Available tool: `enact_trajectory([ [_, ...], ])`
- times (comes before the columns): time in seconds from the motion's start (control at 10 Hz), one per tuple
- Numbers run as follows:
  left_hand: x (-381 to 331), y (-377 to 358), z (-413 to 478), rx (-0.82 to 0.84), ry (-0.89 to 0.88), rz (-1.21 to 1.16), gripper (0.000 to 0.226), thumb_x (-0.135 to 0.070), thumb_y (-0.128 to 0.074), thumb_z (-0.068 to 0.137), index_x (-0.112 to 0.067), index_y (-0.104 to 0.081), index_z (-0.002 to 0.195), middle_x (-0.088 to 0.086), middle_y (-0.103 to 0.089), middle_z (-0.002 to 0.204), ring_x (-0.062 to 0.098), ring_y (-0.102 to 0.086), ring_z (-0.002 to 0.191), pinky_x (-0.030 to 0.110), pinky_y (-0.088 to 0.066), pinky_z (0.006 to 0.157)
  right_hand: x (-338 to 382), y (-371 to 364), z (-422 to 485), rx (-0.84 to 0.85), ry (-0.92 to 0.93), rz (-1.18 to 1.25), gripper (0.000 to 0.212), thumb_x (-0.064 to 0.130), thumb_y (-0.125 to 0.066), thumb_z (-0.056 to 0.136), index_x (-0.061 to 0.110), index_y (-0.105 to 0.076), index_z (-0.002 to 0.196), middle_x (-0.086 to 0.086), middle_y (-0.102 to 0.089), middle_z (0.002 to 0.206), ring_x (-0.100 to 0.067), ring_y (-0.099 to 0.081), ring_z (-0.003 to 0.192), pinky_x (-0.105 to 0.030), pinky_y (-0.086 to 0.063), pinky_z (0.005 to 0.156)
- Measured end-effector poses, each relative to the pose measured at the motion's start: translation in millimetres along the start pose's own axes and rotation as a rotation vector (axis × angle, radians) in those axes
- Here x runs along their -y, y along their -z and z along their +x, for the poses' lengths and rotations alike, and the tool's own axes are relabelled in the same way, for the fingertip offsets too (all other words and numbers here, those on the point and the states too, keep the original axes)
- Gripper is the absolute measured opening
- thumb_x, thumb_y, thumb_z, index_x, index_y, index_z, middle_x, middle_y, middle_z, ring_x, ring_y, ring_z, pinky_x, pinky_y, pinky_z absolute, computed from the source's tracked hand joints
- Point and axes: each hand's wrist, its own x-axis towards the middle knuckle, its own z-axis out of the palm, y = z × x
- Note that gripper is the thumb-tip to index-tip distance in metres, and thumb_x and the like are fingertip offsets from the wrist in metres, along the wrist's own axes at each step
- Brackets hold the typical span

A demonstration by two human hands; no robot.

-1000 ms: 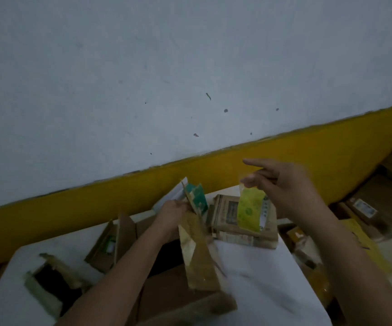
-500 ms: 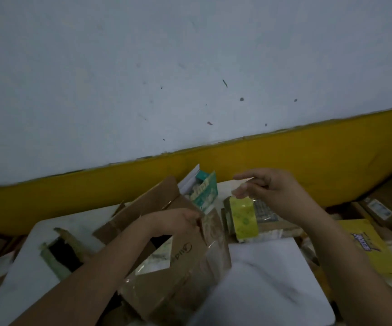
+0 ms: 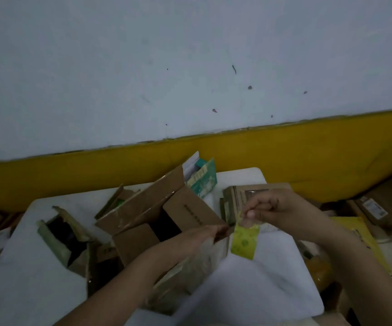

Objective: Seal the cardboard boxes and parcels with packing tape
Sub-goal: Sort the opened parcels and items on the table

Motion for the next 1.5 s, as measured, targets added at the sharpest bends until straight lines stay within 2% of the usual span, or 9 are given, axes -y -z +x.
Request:
enact_trajectory([
  [0.1, -15, -29, 15, 0.085, 0.181, -0.094, 0.034, -0.050, -0.048, 0.099, -0.039, -0.059, 0.129, -0.022, -0.059, 0.130, -0.005, -0.052, 0.120, 0.015, -0.035, 0.109, -4, 3, -9, 0.072, -0.026, -0.016, 0.011, 0.012, -0.065, 0.092, 0.018, -0.074, 0.093, 0.006, -0.077, 0.092, -0.011, -0.072, 0.090, -0.034, -0.057, 0.086],
  [0.2, 8, -42, 24, 0.043, 0.151, 0.185, 0.061, -0.052, -0.038, 0.102, -0.033, -0.018, 0.157, -0.014, -0.018, 0.159, 0.010, -0.021, 0.146, 0.028, -0.018, 0.120, -10, 7, -17, 0.134, -0.040, 0.023, 0.010, 0.012, -0.064, 0.091, 0.016, -0.074, 0.095, 0.005, -0.077, 0.093, -0.013, -0.072, 0.092, -0.033, -0.057, 0.087],
  [0.4, 32, -62, 36, -0.415, 0.178, 0.147, 0.031, -0.045, -0.062, 0.093, -0.032, -0.054, 0.120, -0.013, -0.058, 0.120, 0.004, -0.056, 0.110, 0.029, -0.049, 0.096, -34, 0, -22, 0.282, -0.136, 0.057, 0.009, 0.012, -0.064, 0.092, 0.009, -0.072, 0.096, -0.002, -0.077, 0.094, -0.017, -0.073, 0.092, -0.024, -0.056, 0.080],
  [0.6, 32, -60, 28, -0.252, 0.008, 0.286, 0.044, -0.042, -0.056, 0.098, -0.033, -0.047, 0.140, -0.019, -0.042, 0.133, -0.005, -0.044, 0.117, 0.016, -0.040, 0.099, -43, -4, -19, 0.387, -0.156, 0.025, 0.010, 0.013, -0.064, 0.092, 0.009, -0.072, 0.096, -0.004, -0.077, 0.092, -0.017, -0.073, 0.089, -0.027, -0.057, 0.080],
  [0.8, 29, -70, 38, -0.436, 0.169, 0.262, 0.034, -0.061, -0.051, 0.093, -0.035, -0.056, 0.115, -0.018, -0.058, 0.113, -0.001, -0.056, 0.102, 0.029, -0.051, 0.089, -40, 1, -16, 0.398, -0.190, 0.136, 0.011, 0.004, -0.061, 0.093, -0.001, -0.070, 0.098, -0.009, -0.077, 0.092, -0.019, -0.074, 0.089, -0.022, -0.055, 0.076],
  [0.9, 30, -77, 50, -0.507, 0.184, 0.488, 0.034, -0.063, -0.055, 0.089, -0.032, -0.050, 0.103, -0.013, -0.058, 0.103, 0.005, -0.057, 0.091, 0.031, -0.051, 0.078, -43, 0, -11, 0.407, -0.208, 0.058, 0.010, 0.006, -0.063, 0.093, 0.004, -0.072, 0.097, -0.004, -0.077, 0.093, -0.016, -0.073, 0.091, -0.024, -0.057, 0.081],
  [1.1, 35, -78, 55, -0.316, 0.206, 1.064, 0.048, -0.050, -0.025, 0.098, -0.026, -0.045, 0.134, 0.005, -0.040, 0.127, 0.022, -0.046, 0.117, 0.032, -0.047, 0.081, -64, -5, -10, 0.431, -0.270, -0.086, 0.009, 0.010, -0.068, 0.091, 0.015, -0.075, 0.088, 0.003, -0.077, 0.086, -0.011, -0.073, 0.085, -0.021, -0.056, 0.081],
  [1.3, 38, -61, 54, -0.266, 0.179, 0.773, 0.036, -0.057, -0.037, 0.100, -0.021, -0.039, 0.101, -0.001, -0.047, 0.107, 0.014, -0.051, 0.090, 0.036, -0.048, 0.078, -78, -5, 1, 0.449, -0.363, 0.000, 0.008, 0.003, -0.065, 0.092, 0.003, -0.073, 0.091, -0.006, -0.077, 0.086, -0.015, -0.074, 0.085, -0.017, -0.053, 0.072],
  [1.5, 34, -63, 54, -0.239, 0.058, 0.945, 0.022, -0.041, -0.042, 0.103, -0.021, -0.049, 0.112, -0.001, -0.042, 0.115, 0.016, -0.047, 0.106, 0.034, -0.051, 0.076, -78, -3, 15, 0.511, -0.428, 0.134, 0.008, 0.004, -0.064, 0.093, 0.001, -0.071, 0.094, -0.012, -0.076, 0.090, -0.022, -0.074, 0.092, -0.022, -0.056, 0.077],
])
